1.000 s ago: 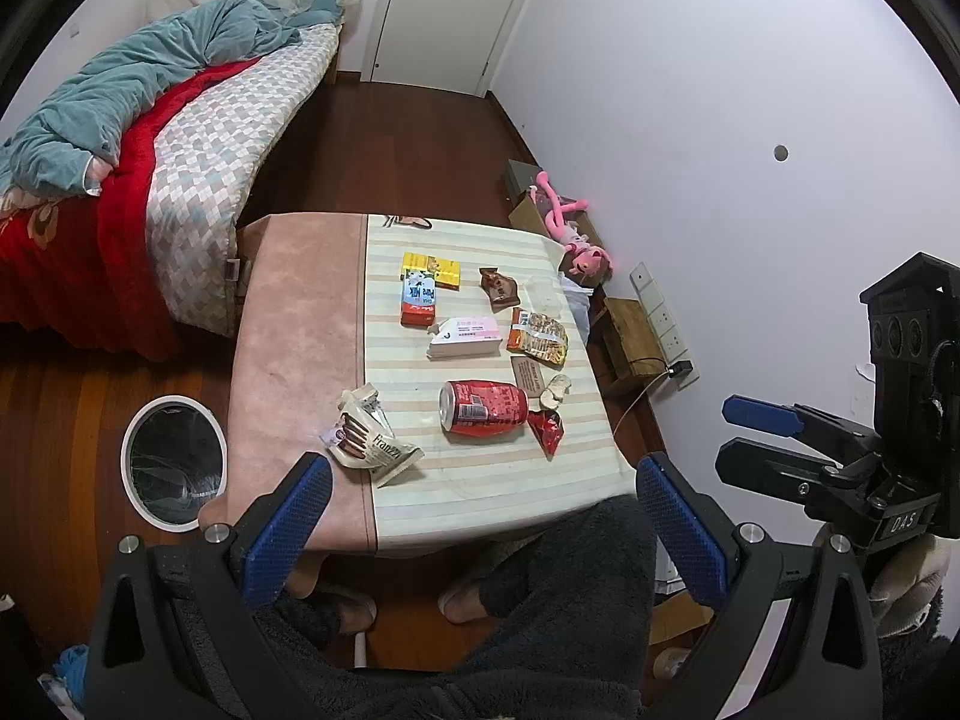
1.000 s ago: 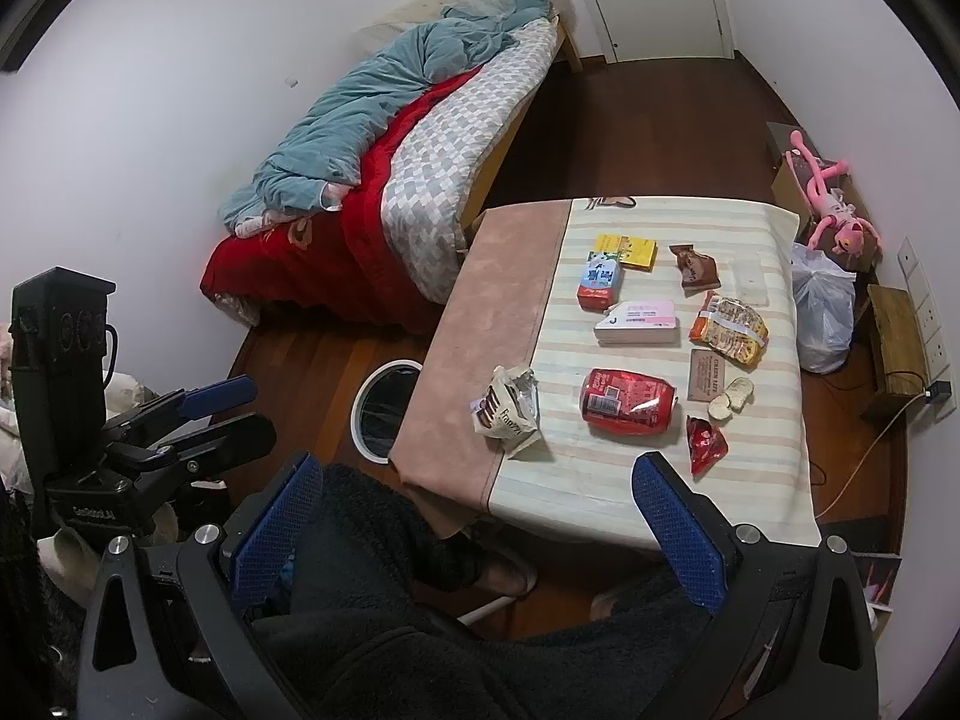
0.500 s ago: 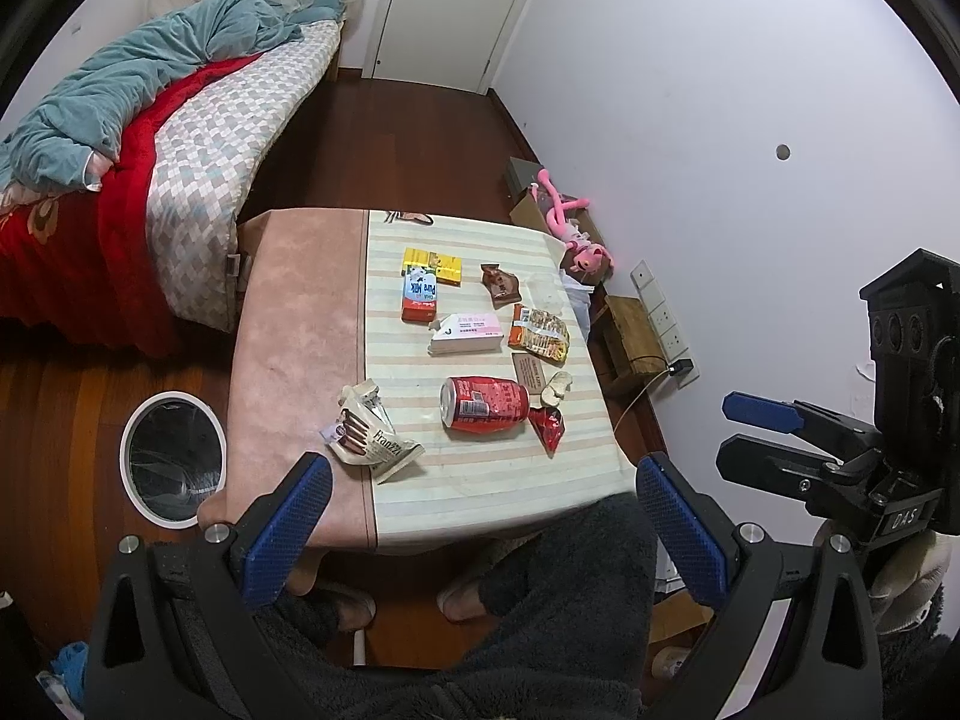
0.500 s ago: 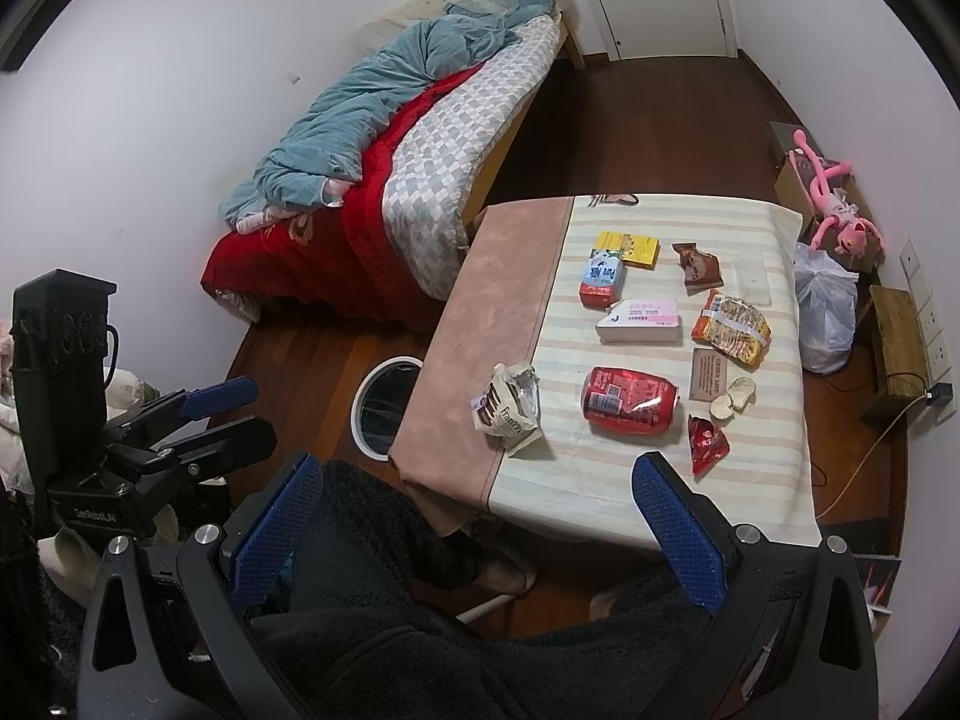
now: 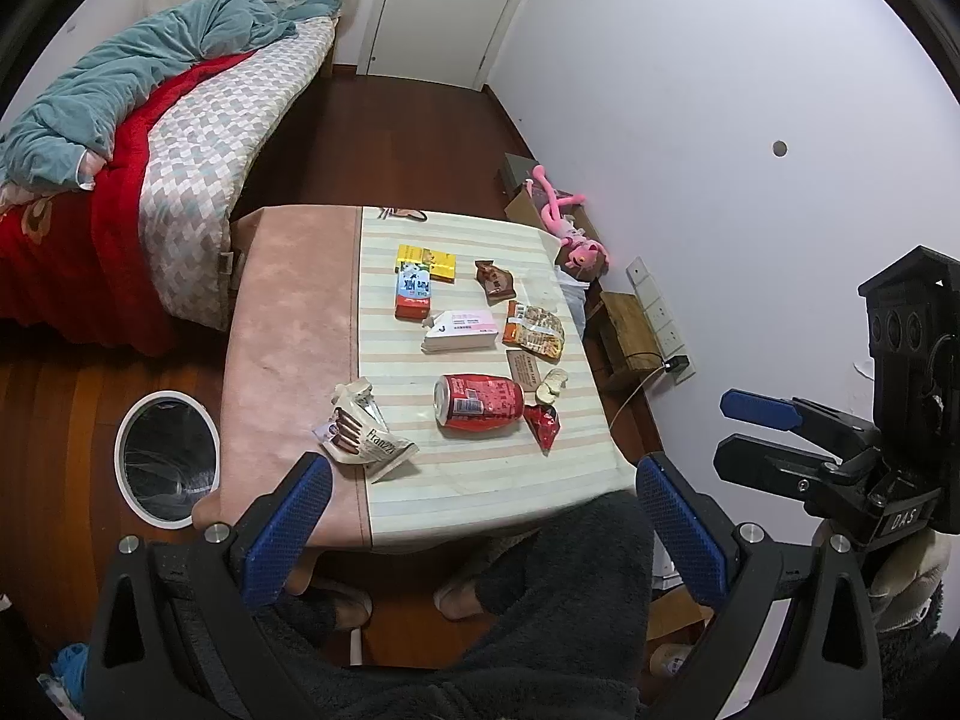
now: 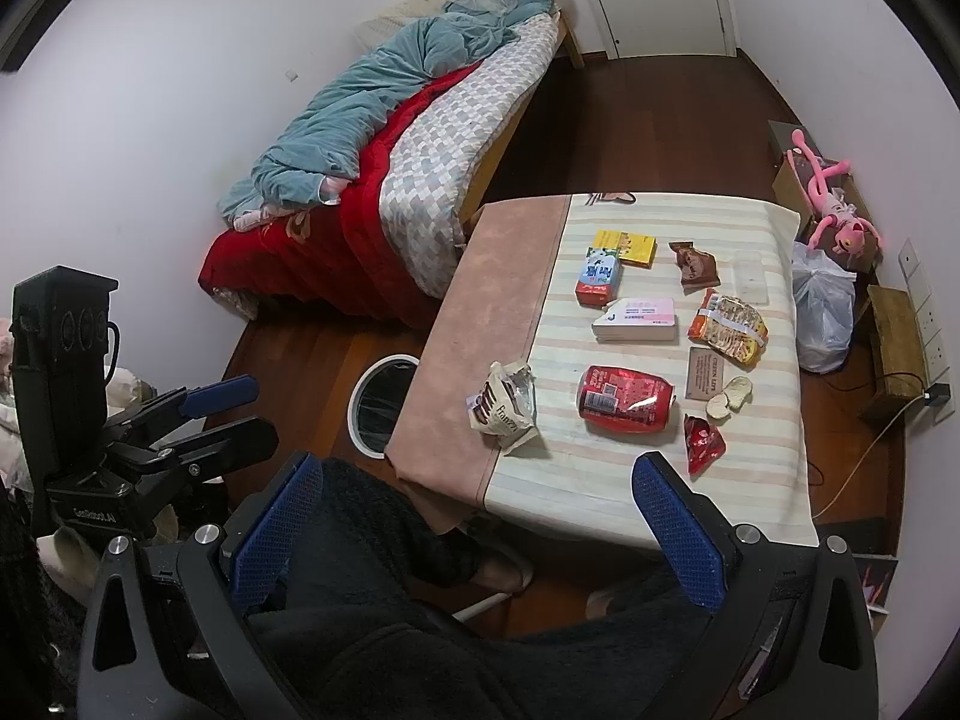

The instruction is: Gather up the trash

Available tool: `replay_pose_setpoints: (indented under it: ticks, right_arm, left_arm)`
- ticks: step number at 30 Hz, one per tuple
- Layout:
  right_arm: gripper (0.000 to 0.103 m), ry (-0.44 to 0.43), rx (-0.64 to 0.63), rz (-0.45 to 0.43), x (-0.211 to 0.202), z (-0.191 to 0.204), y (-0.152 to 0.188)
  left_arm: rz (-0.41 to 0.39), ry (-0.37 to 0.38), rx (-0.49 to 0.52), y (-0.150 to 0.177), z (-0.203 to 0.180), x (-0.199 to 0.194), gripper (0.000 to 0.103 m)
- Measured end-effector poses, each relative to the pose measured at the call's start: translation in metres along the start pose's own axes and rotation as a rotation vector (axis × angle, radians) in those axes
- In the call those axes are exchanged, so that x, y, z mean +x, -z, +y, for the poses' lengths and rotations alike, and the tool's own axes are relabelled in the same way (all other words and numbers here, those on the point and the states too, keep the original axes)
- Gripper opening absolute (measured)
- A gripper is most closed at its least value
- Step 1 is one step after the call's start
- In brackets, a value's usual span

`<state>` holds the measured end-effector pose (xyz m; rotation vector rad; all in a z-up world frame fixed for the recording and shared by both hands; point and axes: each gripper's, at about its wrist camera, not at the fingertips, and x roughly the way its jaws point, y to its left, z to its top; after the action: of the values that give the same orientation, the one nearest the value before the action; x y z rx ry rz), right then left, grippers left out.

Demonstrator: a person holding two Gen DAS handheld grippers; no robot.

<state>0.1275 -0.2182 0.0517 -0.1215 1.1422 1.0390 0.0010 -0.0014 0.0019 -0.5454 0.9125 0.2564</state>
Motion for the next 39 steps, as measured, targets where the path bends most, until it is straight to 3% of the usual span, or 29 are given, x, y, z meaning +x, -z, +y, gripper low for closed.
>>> replay_pose_setpoints:
  ticks: [39]
  right_arm:
    - [0.103,0.011,-0.018,-0.009,-0.0068,-0.0057,-0.0059]
  left_arm:
    - [-0.006,-0.007,0.009,-0.0060,-0.0009,-0.0022,0.103]
